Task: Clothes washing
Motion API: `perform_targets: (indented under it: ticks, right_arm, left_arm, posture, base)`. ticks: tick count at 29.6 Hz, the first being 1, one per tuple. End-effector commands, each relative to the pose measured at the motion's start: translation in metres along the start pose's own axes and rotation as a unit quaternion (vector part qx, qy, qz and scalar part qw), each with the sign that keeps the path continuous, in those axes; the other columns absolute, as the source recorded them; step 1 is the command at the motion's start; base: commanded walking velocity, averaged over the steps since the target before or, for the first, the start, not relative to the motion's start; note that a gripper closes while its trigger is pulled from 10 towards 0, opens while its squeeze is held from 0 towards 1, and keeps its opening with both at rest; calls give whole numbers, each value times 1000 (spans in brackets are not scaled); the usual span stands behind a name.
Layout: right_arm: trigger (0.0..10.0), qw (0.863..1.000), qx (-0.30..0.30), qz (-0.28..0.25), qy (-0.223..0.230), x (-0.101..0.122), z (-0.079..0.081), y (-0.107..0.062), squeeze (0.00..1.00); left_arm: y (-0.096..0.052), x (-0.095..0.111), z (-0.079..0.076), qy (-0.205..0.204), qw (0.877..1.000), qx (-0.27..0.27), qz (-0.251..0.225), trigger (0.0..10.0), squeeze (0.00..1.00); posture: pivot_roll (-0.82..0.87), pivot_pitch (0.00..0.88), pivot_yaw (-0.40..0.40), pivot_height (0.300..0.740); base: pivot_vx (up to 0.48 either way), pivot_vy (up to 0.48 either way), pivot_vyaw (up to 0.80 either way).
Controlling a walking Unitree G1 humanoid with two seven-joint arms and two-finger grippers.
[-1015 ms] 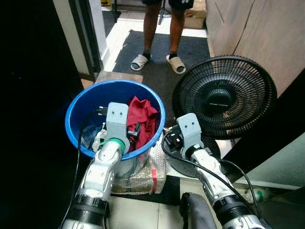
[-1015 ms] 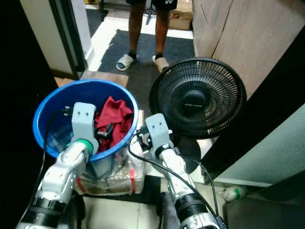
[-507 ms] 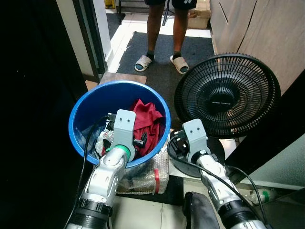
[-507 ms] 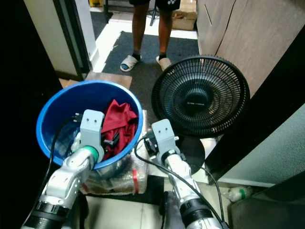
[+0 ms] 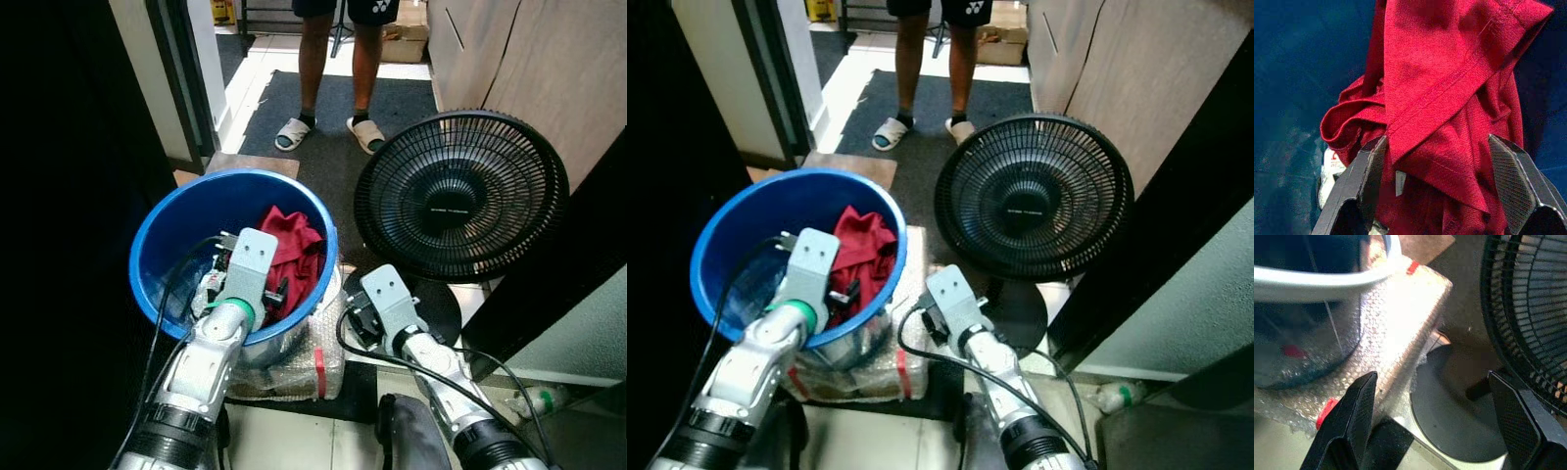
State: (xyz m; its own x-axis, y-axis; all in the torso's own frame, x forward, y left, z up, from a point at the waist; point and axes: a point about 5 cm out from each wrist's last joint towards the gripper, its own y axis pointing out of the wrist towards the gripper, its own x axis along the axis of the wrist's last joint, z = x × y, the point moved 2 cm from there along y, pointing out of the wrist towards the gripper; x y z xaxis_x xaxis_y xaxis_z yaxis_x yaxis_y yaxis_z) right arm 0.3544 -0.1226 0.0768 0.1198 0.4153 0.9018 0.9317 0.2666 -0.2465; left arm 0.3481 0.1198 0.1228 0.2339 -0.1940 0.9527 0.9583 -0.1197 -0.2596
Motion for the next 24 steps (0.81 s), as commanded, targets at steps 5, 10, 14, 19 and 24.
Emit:
perform_targets:
  ticks: [5,10,14,19,24]
  right_arm:
    - [10000,998,20,37,42,-9,4,-2,0]
    - [10000,992,11,64,109,-14,1,-5,0]
    - [10000,989,12,74,127,-17,2,-6,0]
    - [10000,981,52,106,156,-31,18,-15,0]
    - [10000,976,100,113,157,-37,34,-25,0]
  left_arm:
    - [-8,-24,11,-27,999,2,44,10000,0]
    - [-9,-17,4,-43,998,-9,35,10000,0]
    - [-10,-16,3,-44,998,-11,35,10000,0]
    - [-12,-6,1,-53,998,-15,18,10000,0]
    - [-14,11,1,-62,998,-18,-8,10000,0]
  posture:
    - [112,157,18,517]
    - [105,140,13,517]
    - [105,140,13,517]
    - [93,125,8,517]
    - [94,124,8,517]
  base:
    - [0,0,0]
    - [0,0,0]
    - [0,0,0]
    - [0,0,0]
    - [0,0,0]
